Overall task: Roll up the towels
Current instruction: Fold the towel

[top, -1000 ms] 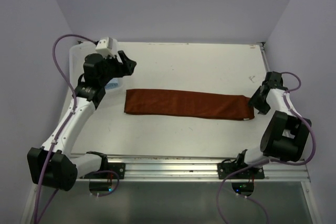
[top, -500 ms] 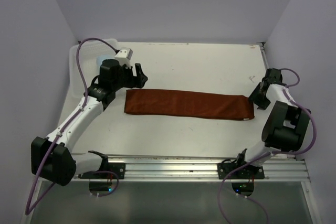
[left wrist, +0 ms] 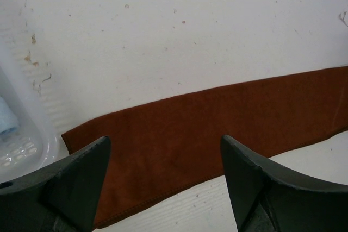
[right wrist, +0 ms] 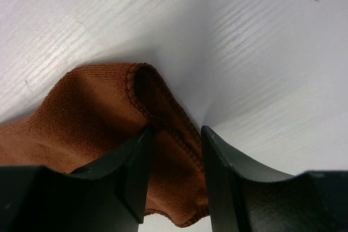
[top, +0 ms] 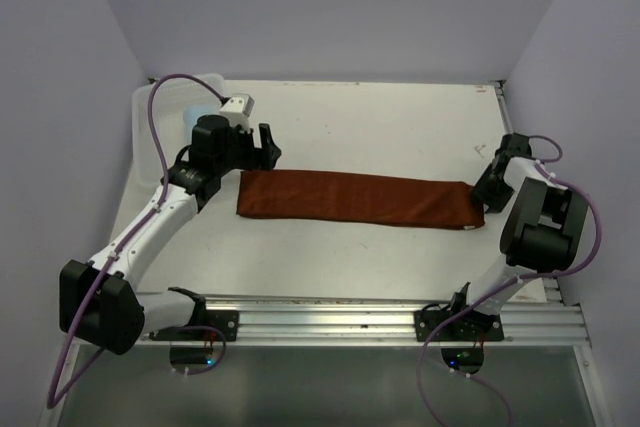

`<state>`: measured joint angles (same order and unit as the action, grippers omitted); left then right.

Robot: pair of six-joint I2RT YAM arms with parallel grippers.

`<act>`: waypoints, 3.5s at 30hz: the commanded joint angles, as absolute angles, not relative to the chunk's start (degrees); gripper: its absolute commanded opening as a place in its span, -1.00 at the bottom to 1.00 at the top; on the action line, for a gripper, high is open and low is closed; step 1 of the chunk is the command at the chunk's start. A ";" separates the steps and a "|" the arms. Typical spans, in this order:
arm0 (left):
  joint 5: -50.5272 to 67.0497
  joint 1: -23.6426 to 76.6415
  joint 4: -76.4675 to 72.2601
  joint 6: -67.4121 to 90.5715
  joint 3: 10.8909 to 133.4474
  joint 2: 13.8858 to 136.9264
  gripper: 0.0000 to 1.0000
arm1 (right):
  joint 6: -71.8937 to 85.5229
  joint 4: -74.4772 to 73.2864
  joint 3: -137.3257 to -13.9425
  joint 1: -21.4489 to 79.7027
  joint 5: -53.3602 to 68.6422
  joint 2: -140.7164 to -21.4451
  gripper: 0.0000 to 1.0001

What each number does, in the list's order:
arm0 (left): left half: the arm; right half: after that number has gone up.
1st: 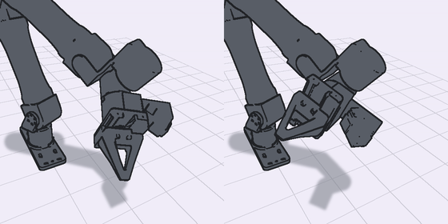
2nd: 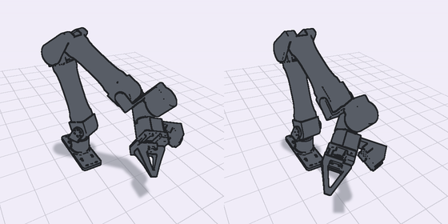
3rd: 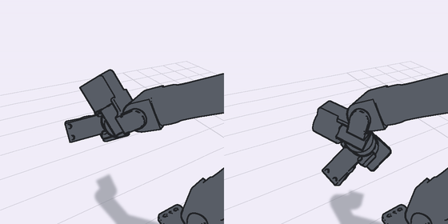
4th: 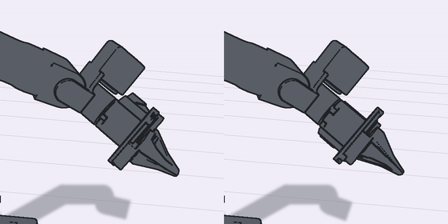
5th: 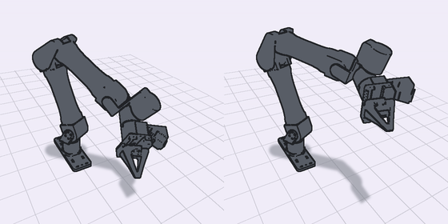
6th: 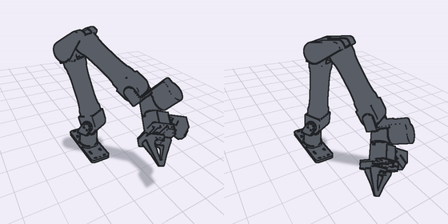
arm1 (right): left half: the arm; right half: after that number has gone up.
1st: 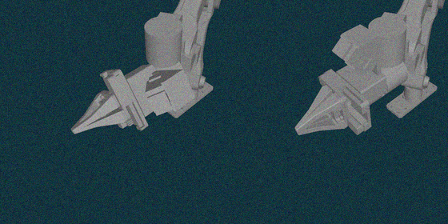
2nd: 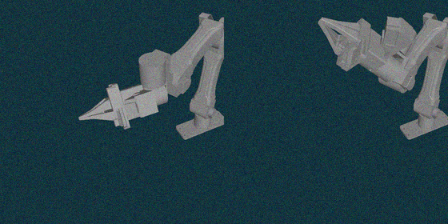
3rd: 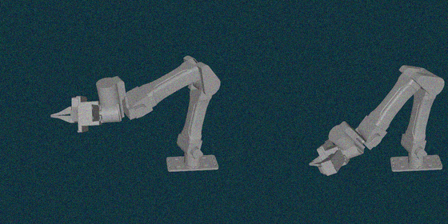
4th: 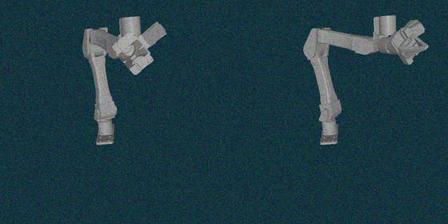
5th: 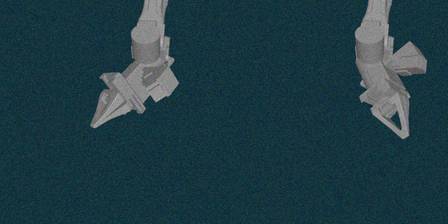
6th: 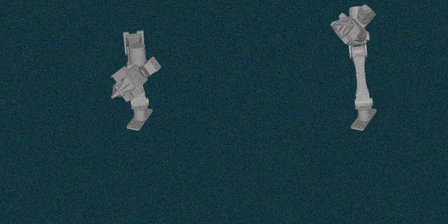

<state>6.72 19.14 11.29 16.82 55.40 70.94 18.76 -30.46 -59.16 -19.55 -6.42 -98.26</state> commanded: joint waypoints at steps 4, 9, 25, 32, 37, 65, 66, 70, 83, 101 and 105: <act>5.45 19.34 10.55 15.38 55.11 69.26 0.71 | 18.72 -30.59 -60.38 -19.69 -6.33 -99.40 -0.26; 5.01 19.34 10.72 15.21 55.11 69.35 0.73 | 18.72 -30.15 -60.03 -19.69 -5.45 -100.55 -0.56; 4.83 19.42 10.55 15.29 54.67 70.13 0.75 | 20.30 -41.92 -69.16 -20.56 -12.21 -92.47 -1.00; 6.15 19.51 10.20 15.64 54.49 70.58 0.75 | 19.43 -45.44 -74.08 -20.92 -14.51 -86.76 -1.00; 6.94 19.51 9.84 15.91 54.23 70.49 0.75 | 17.41 -42.97 -75.40 -18.99 -6.76 -84.46 -1.00; 1.67 19.86 10.28 15.73 53.70 67.68 0.81 | 27.33 -47.03 -96.24 25.83 -5.45 -99.66 -1.00; 1.32 19.86 10.28 15.73 53.70 67.50 0.81 | 27.77 -47.20 -96.76 26.62 -5.62 -100.36 -1.00; 1.32 19.86 10.20 15.82 53.53 67.24 0.82 | 29.26 -47.29 -100.36 31.19 -5.28 -103.17 -1.00; 0.70 19.86 10.02 15.82 53.00 66.27 0.85 | 32.87 -47.38 -111.53 39.72 -2.38 -113.90 -1.00; 0.97 19.86 10.19 16.17 53.17 66.36 0.86 | 36.47 -49.05 -118.22 43.86 -0.26 -117.60 -1.00; 0.53 19.86 10.28 16.17 53.17 66.27 0.86 | 38.31 -46.59 -117.77 44.47 3.42 -119.26 -1.00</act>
<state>1.21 19.59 11.44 16.73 53.52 67.48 35.86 -49.32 -117.67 43.75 -0.23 -119.26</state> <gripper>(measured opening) 0.926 0.040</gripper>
